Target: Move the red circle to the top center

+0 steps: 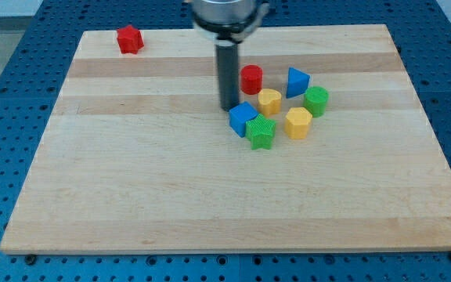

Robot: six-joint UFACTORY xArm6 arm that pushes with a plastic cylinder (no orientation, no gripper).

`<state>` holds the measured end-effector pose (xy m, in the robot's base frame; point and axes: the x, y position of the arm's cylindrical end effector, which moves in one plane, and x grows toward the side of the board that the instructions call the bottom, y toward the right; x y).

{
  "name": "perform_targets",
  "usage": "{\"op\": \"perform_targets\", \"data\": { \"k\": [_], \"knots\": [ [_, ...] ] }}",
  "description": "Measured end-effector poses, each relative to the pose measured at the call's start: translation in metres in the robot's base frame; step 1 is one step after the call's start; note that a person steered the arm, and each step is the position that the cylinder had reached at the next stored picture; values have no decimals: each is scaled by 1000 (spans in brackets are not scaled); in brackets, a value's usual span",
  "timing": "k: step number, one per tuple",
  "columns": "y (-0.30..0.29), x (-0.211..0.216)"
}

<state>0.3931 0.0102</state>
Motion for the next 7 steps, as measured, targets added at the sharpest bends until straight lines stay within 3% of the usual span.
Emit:
{"op": "perform_targets", "data": {
  "k": [2, 5, 7],
  "knots": [
    [65, -7],
    [38, -38],
    [6, -16]
  ]
}}
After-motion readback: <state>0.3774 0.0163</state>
